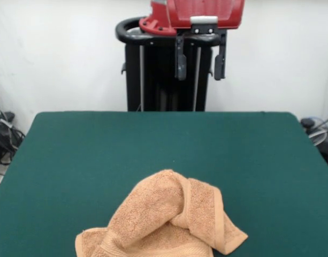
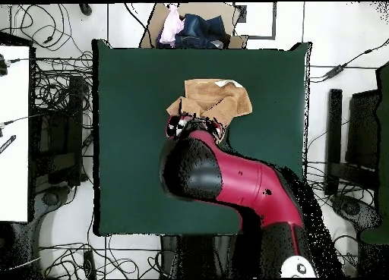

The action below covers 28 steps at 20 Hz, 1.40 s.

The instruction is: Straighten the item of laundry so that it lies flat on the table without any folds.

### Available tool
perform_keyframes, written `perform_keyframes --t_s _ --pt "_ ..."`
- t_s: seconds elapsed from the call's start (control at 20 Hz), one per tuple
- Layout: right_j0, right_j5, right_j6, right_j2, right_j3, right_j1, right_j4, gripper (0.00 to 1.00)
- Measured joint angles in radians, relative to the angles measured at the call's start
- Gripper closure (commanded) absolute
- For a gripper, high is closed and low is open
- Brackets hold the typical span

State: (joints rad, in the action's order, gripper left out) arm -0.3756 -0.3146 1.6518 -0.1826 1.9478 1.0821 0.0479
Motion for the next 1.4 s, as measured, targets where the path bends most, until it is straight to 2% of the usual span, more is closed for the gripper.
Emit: perform_keyframes --t_s 0.3,0.45,0.65,0.8,0.9,1.05,1.4 --pt "-0.02 0.072 0.0 -0.026 0.112 0.053 0.0 0.0" --pt "-0.034 0.169 0.0 -0.041 0.191 0.071 0.0 0.0" --pt "-0.043 0.212 0.0 -0.054 0.22 0.069 0.0 0.0" --pt "-0.039 0.196 0.0 -0.057 0.194 0.04 0.0 0.0" --pt "-0.03 0.153 0.0 -0.056 0.153 0.009 0.0 0.0" --pt "0.003 0.006 0.0 -0.053 0.038 -0.063 0.0 0.0" --pt "0.083 -0.439 0.0 -0.053 -0.281 -0.232 -0.001 0.0"
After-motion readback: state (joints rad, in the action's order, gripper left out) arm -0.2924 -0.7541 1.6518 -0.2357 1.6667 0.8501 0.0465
